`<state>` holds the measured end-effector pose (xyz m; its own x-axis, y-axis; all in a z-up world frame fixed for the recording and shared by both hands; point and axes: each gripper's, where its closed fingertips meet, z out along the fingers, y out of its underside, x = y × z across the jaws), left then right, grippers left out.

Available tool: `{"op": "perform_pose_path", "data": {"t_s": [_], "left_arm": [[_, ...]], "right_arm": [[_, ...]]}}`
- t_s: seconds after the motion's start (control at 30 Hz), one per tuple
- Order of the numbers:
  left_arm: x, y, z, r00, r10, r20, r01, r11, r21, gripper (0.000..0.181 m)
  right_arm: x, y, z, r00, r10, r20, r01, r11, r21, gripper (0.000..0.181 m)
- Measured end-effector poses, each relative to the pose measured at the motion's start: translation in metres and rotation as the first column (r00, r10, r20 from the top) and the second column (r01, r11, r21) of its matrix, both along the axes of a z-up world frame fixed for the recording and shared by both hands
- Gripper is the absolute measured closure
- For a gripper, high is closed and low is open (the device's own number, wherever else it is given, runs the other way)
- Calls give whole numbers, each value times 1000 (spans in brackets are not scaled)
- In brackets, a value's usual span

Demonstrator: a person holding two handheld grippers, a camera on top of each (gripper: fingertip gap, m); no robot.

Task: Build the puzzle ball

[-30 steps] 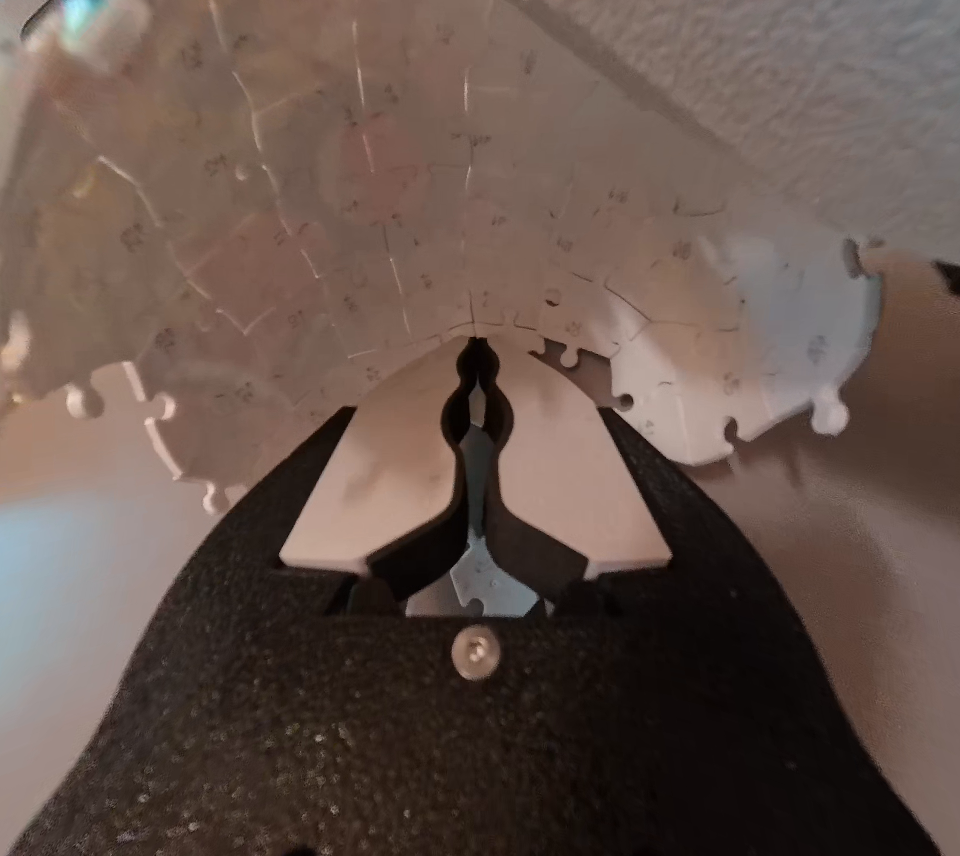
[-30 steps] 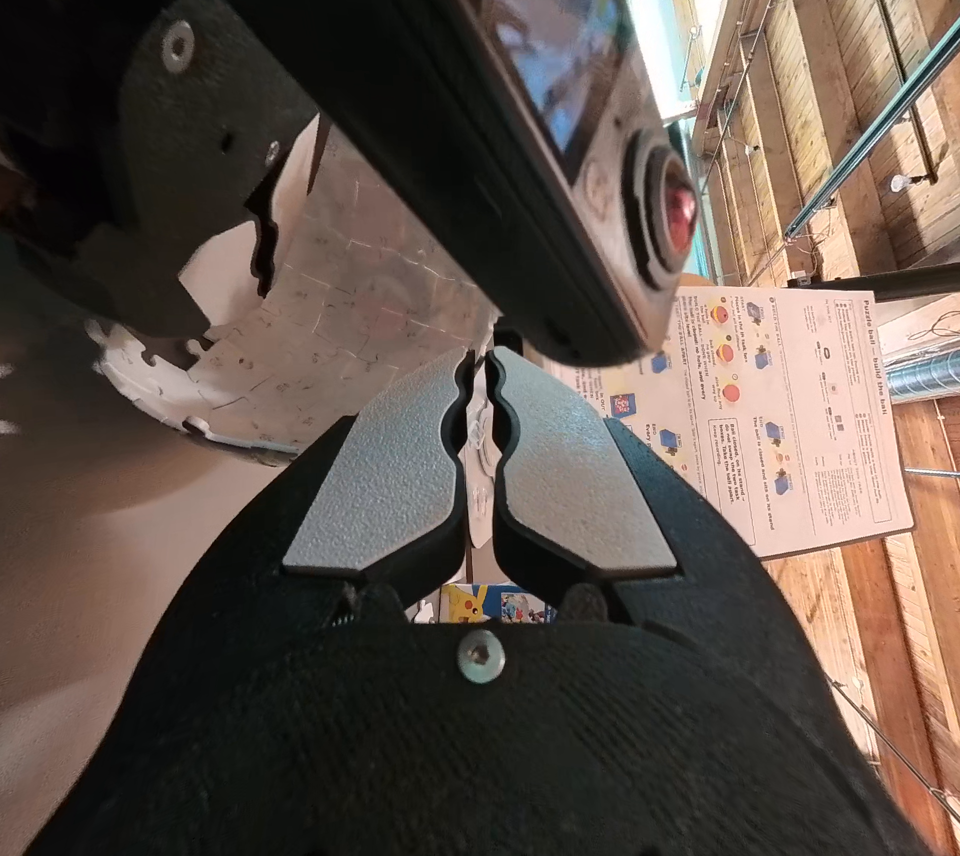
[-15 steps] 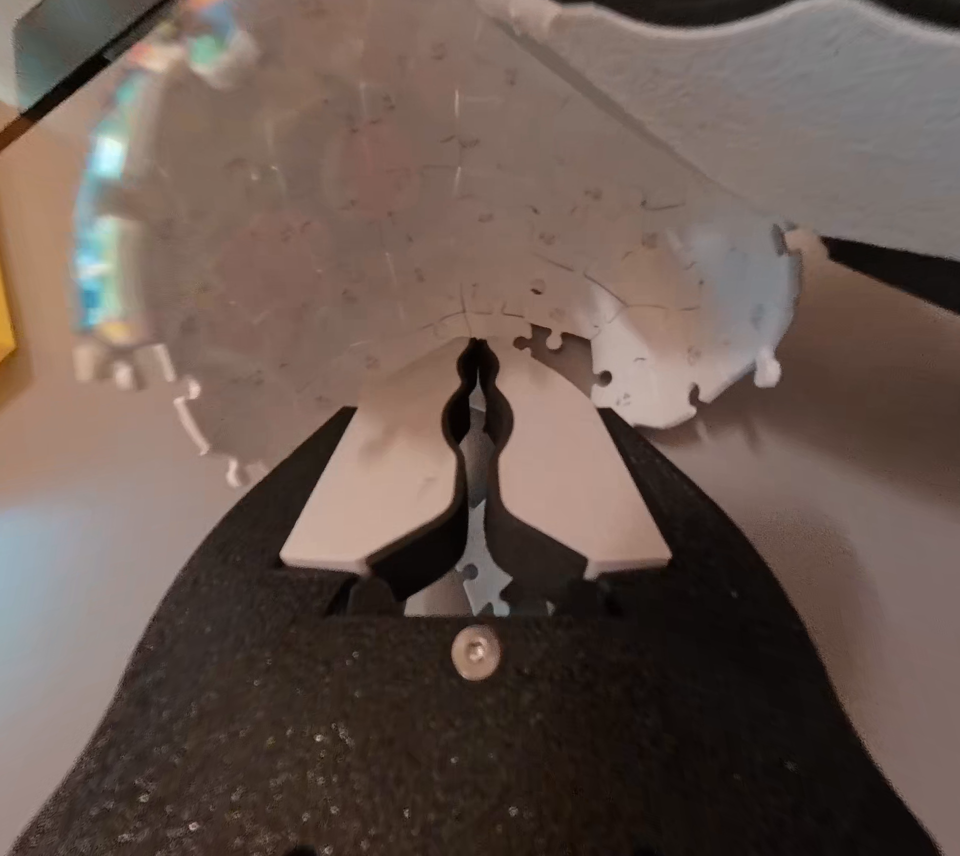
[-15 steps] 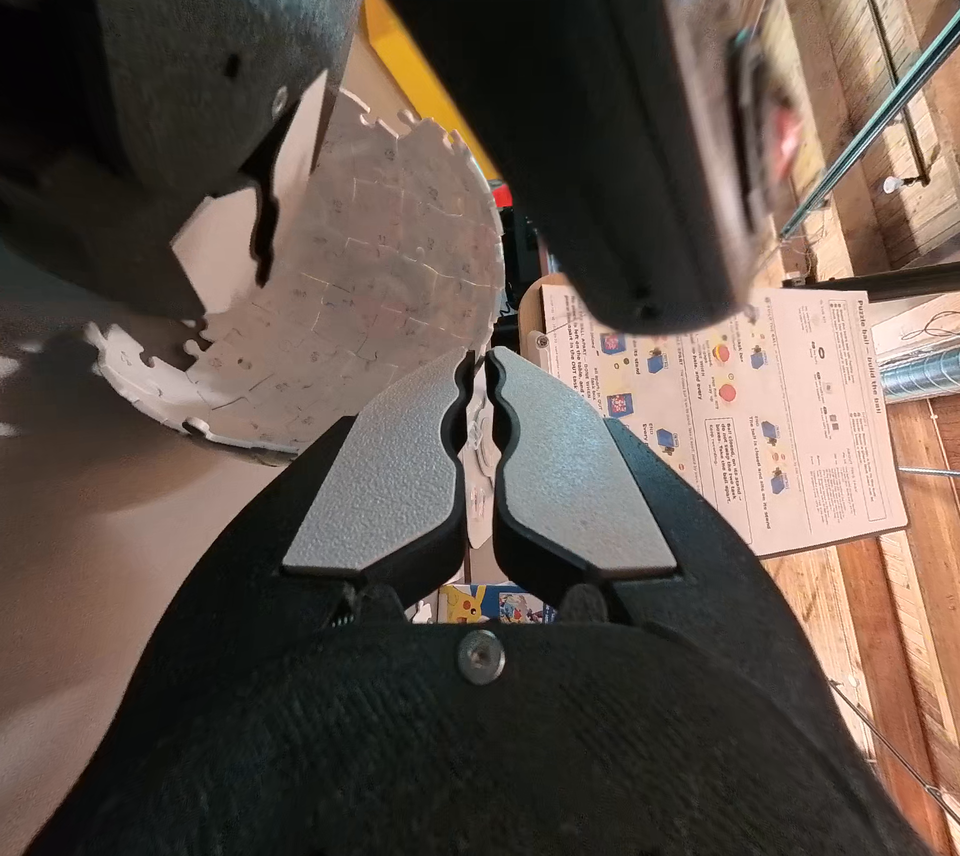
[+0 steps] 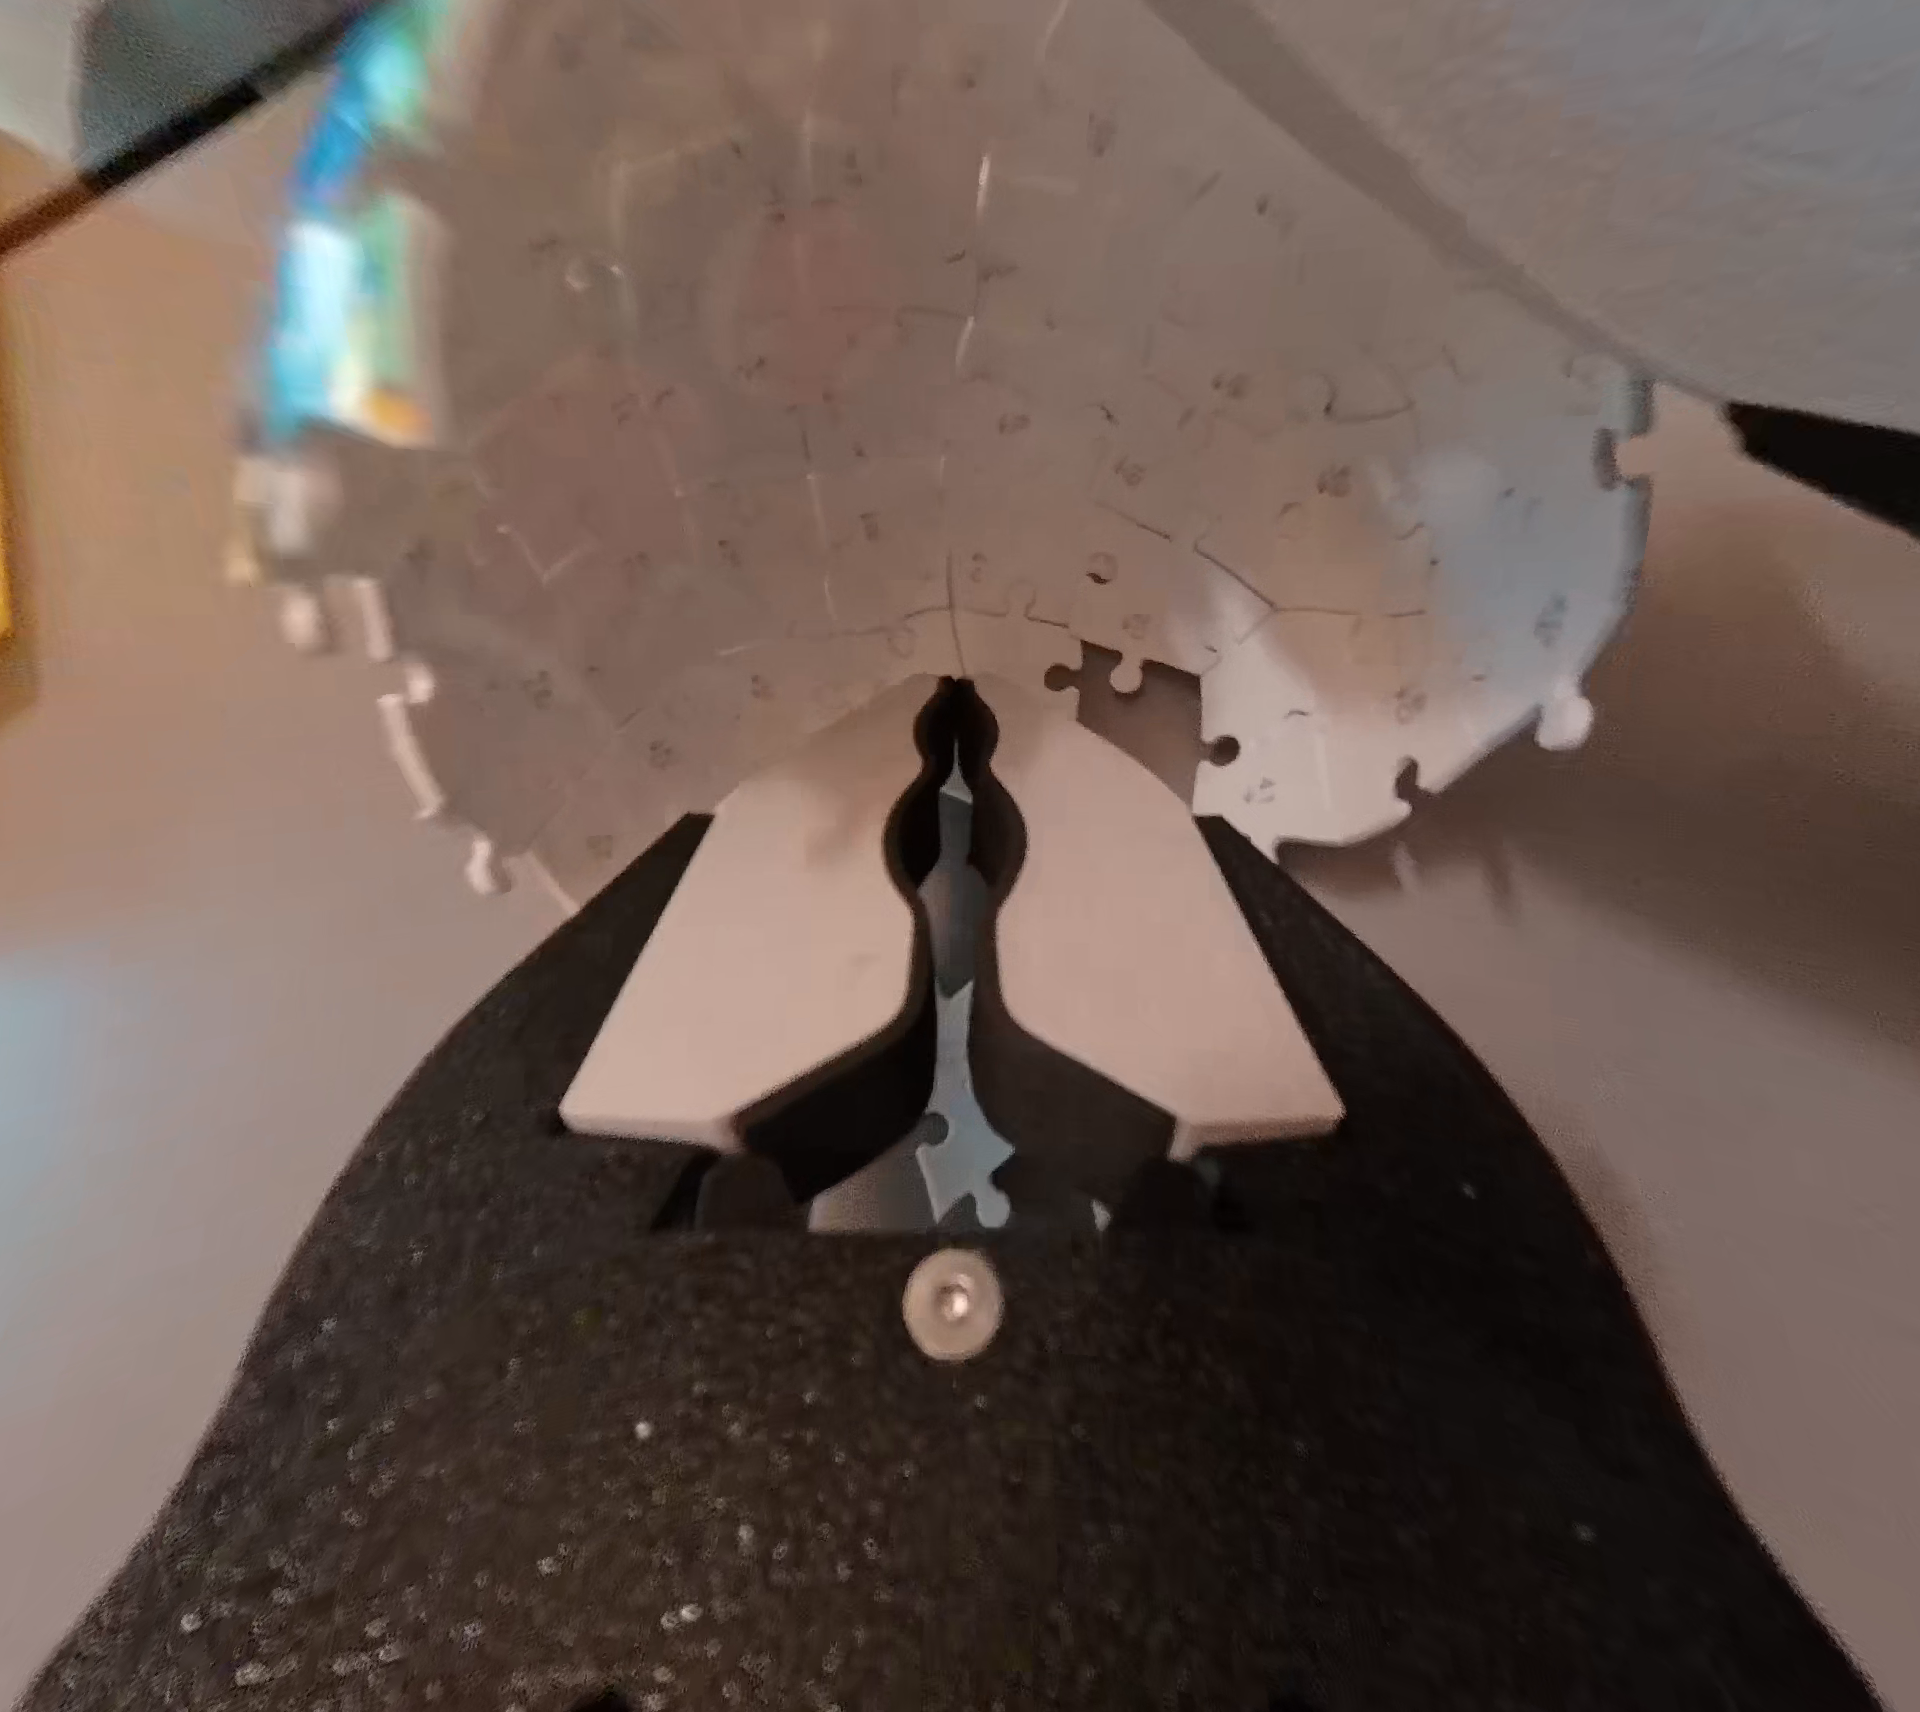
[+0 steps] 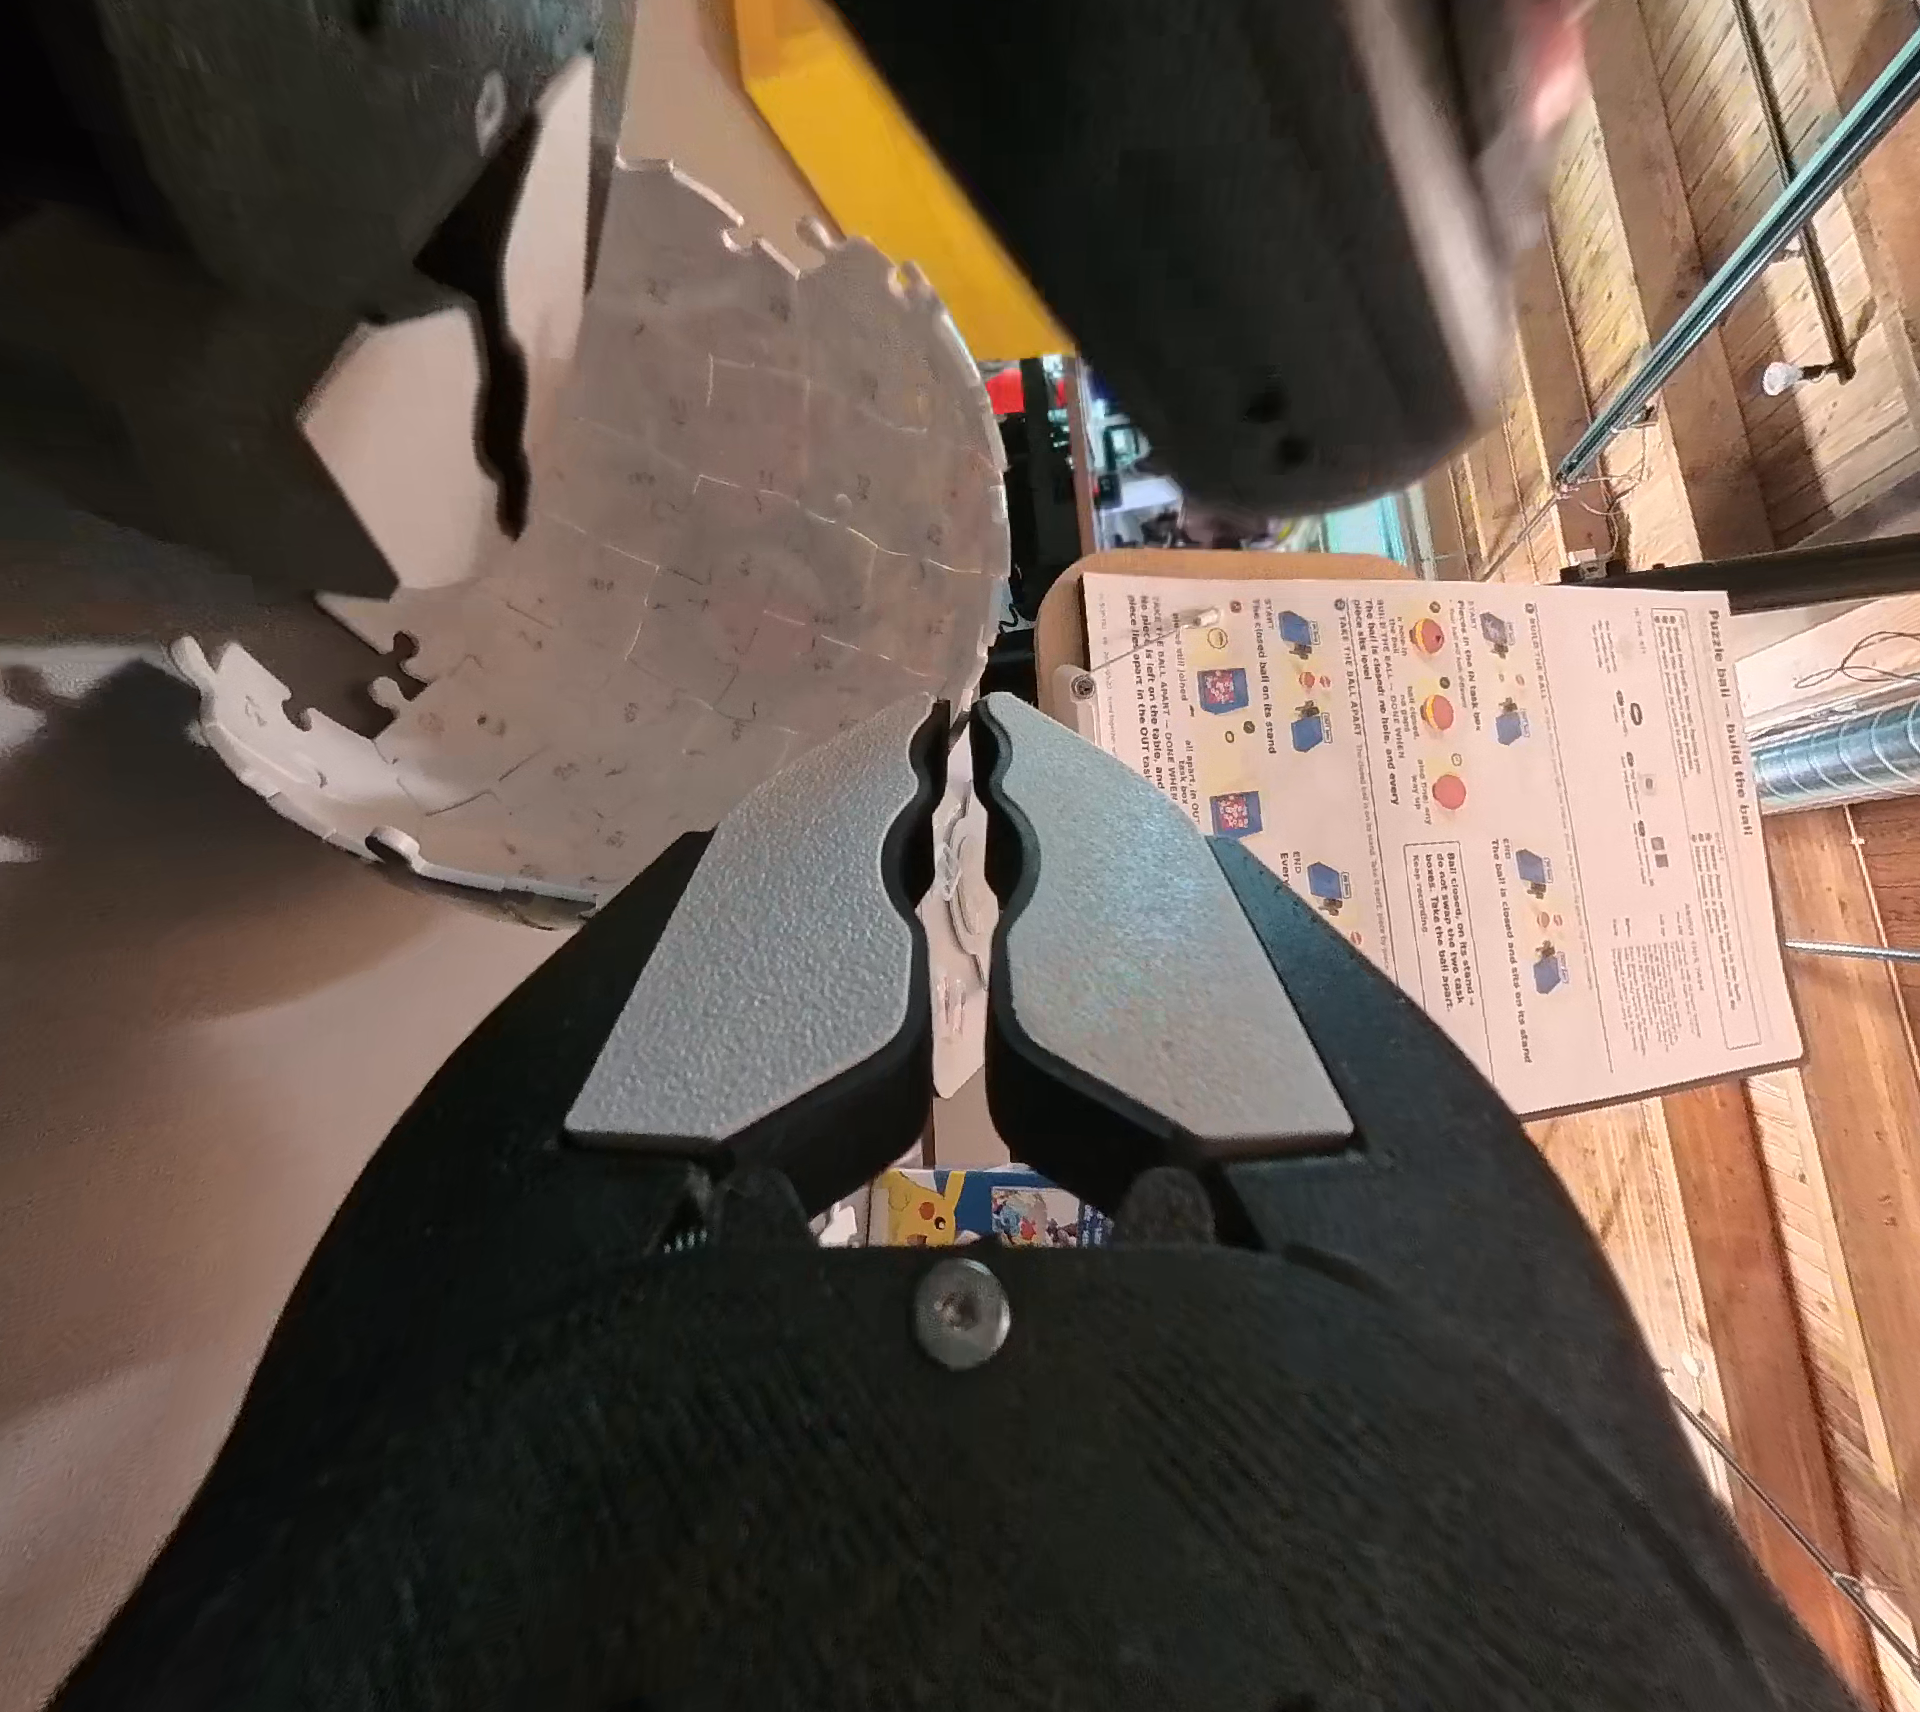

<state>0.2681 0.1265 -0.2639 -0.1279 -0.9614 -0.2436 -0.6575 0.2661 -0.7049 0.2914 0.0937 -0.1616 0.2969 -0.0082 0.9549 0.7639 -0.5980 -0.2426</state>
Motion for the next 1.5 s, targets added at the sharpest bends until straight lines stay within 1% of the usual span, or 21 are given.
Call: {"op": "perform_pose_path", "data": {"t_s": [0.07, 0.17, 0.27, 0.43, 0.57, 0.6, 0.7, 0.8, 0.87, 1.0, 1.07, 1.13, 1.37, 1.5], "left_arm": [[-3, 1, 5, 1000, -6, 7, 6, 999, 34, 181], [-6, 0, -1, 999, -20, -33, 23, 997, 71, 181], [-7, -1, -9, 998, -19, -58, 23, 998, 61, 181], [-7, -2, -10, 998, -24, -61, 28, 997, 71, 181], [-7, -2, -8, 998, -37, -45, 39, 999, 35, 181], [-7, -2, -4, 999, -32, -19, 32, 999, 32, 181], [-7, -1, 19, 994, -29, 104, 25, 999, 45, 181], [-13, 1, 30, 992, -43, 118, 37, 998, 53, 181], [-18, 5, 37, 990, -40, 134, 38, 999, 18, 181], [-31, 27, 47, 991, -7, 136, 13, 999, -41, 181], [-38, 34, 46, 994, -14, 107, 20, 998, -59, 176], [-43, 35, 41, 997, -26, 78, 32, 997, -71, 174], [-52, 27, 22, 996, -89, 11, 89, 996, -11, 174], [-55, 25, 15, 993, -111, -27, 109, 993, -46, 172]], "right_arm": [[0, 0, 0, 1000, 1, -1, -1, 1000, 1, 177], [-1, 1, 0, 1000, 3, -1, -3, 1000, 4, 178], [0, 1, 0, 1000, 4, 0, -4, 1000, 7, 178], [0, 1, 1, 1000, 3, 1, -3, 1000, 12, 178], [2, 0, -1, 1000, -7, 4, 7, 1000, 1, 177], [3, -1, -1, 1000, -12, 5, 12, 1000, -1, 177], [7, -3, -2, 1000, -23, -5, 23, 1000, 4, 177], [12, -6, -4, 999, -45, -13, 45, 999, 8, 177], [14, -8, -5, 998, -63, -31, 63, 998, 19, 177], [19, -18, -9, 989, -121, -88, 127, 990, 69, 177], [19, -22, -11, 985, -135, -109, 146, 984, 103, 177], [19, -24, -11, 985, -141, -97, 152, 981, 118, 177], [13, -32, -13, 983, -170, -71, 179, 972, 153, 177], [12, -35, -15, 980, -189, -69, 198, 968, 156, 177]]}}
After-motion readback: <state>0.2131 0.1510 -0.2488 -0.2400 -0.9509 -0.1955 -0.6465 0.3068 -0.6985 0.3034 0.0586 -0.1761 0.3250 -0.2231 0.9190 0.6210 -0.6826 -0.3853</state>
